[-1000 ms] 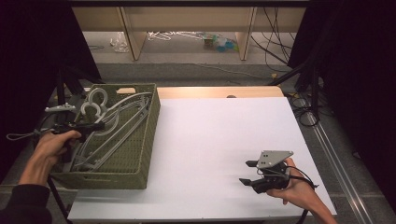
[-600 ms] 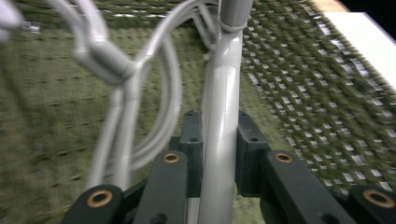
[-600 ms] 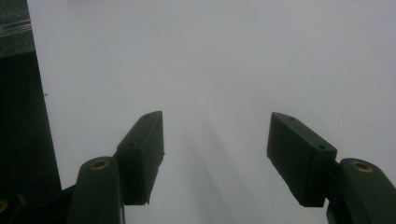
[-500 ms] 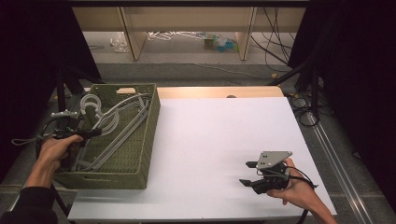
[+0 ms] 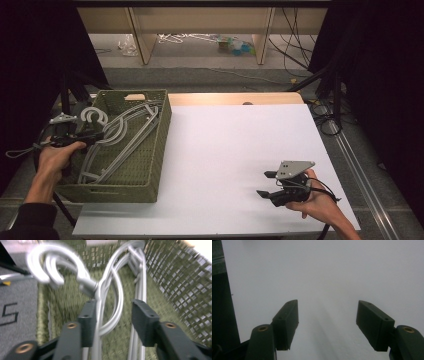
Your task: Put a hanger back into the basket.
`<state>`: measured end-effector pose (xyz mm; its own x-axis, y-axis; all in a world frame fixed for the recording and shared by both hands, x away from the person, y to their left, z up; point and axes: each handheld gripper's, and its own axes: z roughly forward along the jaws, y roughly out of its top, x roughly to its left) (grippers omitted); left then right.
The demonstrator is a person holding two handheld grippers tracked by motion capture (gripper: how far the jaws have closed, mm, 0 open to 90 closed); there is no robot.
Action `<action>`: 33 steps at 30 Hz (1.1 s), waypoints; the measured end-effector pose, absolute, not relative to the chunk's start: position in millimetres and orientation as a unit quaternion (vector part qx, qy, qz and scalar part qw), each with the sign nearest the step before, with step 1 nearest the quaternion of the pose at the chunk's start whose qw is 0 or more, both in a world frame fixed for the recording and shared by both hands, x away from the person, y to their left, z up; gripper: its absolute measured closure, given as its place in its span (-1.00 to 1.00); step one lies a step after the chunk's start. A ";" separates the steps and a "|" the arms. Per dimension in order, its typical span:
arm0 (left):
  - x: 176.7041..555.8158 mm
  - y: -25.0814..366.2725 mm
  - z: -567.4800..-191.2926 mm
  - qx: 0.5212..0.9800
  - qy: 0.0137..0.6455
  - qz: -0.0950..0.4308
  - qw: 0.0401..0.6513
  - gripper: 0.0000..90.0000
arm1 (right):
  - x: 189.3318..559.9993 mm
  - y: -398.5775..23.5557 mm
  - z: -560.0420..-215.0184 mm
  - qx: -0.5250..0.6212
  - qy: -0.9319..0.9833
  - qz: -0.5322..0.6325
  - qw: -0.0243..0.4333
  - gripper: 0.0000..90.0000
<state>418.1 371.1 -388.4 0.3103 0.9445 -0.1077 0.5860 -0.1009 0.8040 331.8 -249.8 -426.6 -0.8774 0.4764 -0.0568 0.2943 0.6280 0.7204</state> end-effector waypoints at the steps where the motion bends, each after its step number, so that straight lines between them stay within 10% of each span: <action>1: 416.5 369.7 -385.6 0.704 0.539 0.229 0.401 0.15 | 332.2 -250.2 -426.2 0.217 0.893 0.375 0.122 -0.23; 33: 330.6 271.3 -342.8 0.732 0.422 0.278 0.457 -0.42 | 331.7 -252.5 -423.3 0.254 0.858 0.424 0.139 -0.38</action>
